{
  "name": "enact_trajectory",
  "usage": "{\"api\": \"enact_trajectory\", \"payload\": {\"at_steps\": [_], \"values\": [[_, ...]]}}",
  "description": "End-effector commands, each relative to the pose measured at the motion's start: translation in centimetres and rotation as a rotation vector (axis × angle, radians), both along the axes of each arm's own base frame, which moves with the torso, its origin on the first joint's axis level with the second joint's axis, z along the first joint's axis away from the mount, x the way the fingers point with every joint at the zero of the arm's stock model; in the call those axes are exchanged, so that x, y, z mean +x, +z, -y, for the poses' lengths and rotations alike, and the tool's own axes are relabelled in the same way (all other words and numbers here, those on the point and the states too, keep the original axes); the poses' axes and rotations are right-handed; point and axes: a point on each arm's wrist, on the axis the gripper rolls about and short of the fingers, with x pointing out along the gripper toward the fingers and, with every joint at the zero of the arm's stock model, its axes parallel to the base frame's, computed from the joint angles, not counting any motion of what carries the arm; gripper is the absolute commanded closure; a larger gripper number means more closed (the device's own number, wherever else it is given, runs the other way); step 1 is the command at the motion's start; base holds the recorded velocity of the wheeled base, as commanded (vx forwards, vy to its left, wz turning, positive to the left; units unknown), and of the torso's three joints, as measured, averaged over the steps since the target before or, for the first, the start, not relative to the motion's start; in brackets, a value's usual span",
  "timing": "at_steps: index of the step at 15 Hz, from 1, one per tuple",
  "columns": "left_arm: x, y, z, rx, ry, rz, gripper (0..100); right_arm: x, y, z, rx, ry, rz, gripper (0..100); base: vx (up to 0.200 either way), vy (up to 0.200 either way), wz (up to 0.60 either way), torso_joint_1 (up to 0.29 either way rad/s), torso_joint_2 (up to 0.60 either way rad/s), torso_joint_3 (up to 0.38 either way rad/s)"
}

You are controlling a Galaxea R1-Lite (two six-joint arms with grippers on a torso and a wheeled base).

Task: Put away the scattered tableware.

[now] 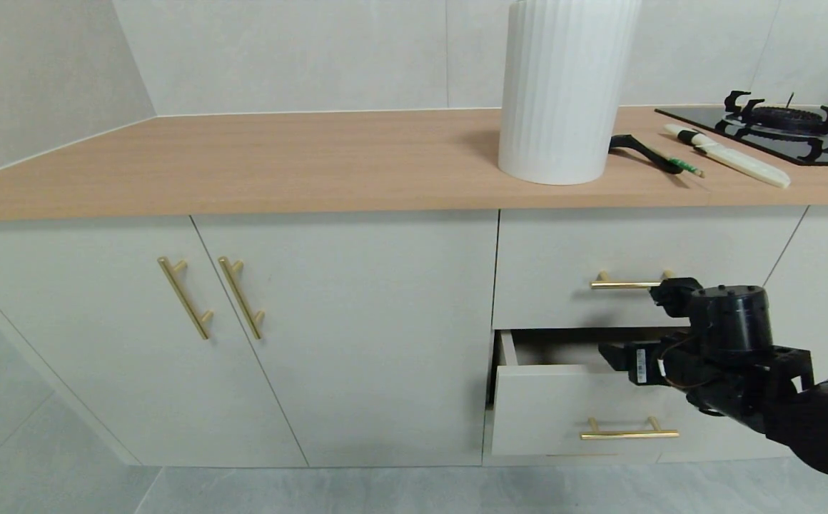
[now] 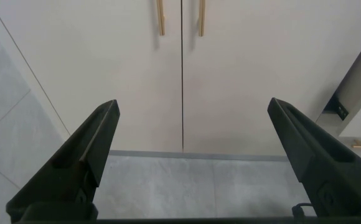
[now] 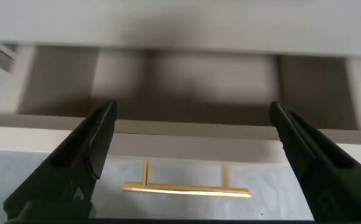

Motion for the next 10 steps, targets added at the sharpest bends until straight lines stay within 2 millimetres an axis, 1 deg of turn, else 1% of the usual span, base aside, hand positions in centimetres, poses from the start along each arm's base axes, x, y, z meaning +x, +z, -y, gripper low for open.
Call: {"api": "enact_trajectory", "payload": {"at_steps": [1, 4, 7, 8, 10], "values": [[0.0, 0.0, 0.0, 0.0, 0.001, 0.001, 0, 0.6, -2.9, -1.0, -0.025, 0.015, -0.062, 0, 0.0, 0.0, 0.0, 0.0, 0.0, 0.0], [0.0, 0.0, 0.0, 0.0, 0.001, 0.001, 0, 1.0, -3.4, -1.1, -0.013, 0.002, -0.053, 0, 0.0, 0.0, 0.0, 0.0, 0.0, 0.0], [0.0, 0.0, 0.0, 0.0, 0.001, -0.001, 0, 0.7, -3.1, -1.0, -0.014, 0.002, -0.048, 0, 0.0, 0.0, 0.0, 0.0, 0.0, 0.0], [0.0, 0.0, 0.0, 0.0, 0.001, 0.001, 0, 0.3, -2.8, -0.8, -0.016, 0.004, -0.05, 0, 0.0, 0.0, 0.0, 0.0, 0.0, 0.0], [0.0, 0.0, 0.0, 0.0, 0.001, -0.001, 0, 0.1, -2.4, -0.7, -0.012, 0.004, -0.038, 0, 0.0, 0.0, 0.0, 0.0, 0.0, 0.0]]}}
